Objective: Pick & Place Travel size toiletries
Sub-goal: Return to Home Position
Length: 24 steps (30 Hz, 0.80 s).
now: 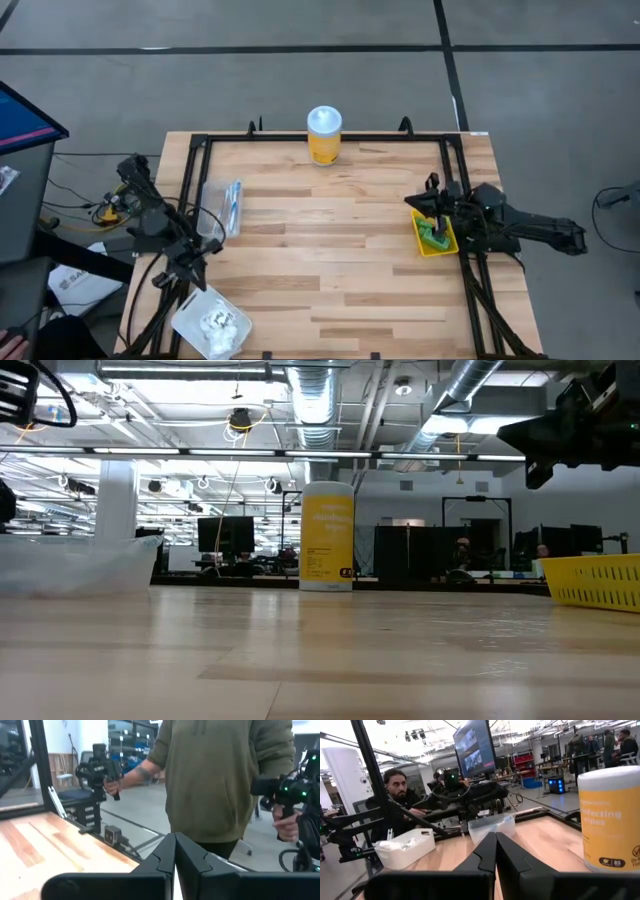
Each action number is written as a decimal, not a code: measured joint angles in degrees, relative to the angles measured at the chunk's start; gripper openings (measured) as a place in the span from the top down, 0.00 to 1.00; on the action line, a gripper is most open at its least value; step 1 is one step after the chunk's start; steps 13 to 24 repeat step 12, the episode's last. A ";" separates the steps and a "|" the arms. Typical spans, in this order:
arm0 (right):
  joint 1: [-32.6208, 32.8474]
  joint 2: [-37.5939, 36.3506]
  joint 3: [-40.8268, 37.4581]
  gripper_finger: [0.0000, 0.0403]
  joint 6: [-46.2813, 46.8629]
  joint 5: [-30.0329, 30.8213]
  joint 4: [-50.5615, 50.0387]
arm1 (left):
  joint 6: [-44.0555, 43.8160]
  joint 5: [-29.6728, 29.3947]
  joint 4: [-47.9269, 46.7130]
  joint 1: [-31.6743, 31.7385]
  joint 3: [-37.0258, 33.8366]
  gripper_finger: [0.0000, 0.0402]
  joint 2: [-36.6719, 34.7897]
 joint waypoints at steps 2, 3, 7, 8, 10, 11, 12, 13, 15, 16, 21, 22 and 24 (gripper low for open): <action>0.00 -0.07 0.00 1.00 0.00 0.00 -0.47 | -0.08 0.03 0.16 0.00 0.03 1.00 0.25; 0.00 -0.07 0.00 1.00 0.00 -0.01 -0.73 | 0.04 0.03 0.44 0.00 0.03 1.00 0.17; -0.04 0.04 -0.02 1.00 -0.02 0.43 -1.39 | 0.09 -0.40 0.26 0.00 0.03 1.00 0.26; -0.04 0.02 -0.02 1.00 0.00 1.03 -1.51 | 0.07 -0.62 0.41 0.00 0.03 1.00 0.41; -0.04 0.04 -0.02 1.00 0.27 1.57 -1.57 | -0.22 -0.69 0.58 0.00 0.03 1.00 0.85; -0.04 0.04 -0.02 1.00 0.28 1.60 -1.58 | -0.22 -0.69 0.79 0.00 0.03 1.00 0.90; -0.01 0.04 -0.02 1.00 0.28 1.58 -1.53 | -0.21 -0.69 0.88 0.00 0.03 1.00 0.86; -0.01 0.04 -0.02 1.00 0.28 1.58 -1.53 | -0.21 -0.69 0.88 0.00 0.03 1.00 0.86; -0.01 0.04 -0.02 1.00 0.28 1.58 -1.53 | -0.21 -0.69 0.88 0.00 0.03 1.00 0.86; -0.01 0.04 -0.02 1.00 0.28 1.58 -1.53 | -0.21 -0.69 0.88 0.00 0.03 1.00 0.86; -0.01 0.04 -0.02 1.00 0.28 1.58 -1.53 | -0.21 -0.69 0.88 0.00 0.03 1.00 0.86; -0.01 0.04 -0.02 1.00 0.28 1.58 -1.53 | -0.21 -0.69 0.88 0.00 0.03 1.00 0.86; -0.01 0.04 -0.02 1.00 0.28 1.58 -1.53 | -0.21 -0.69 0.88 0.00 0.03 1.00 0.86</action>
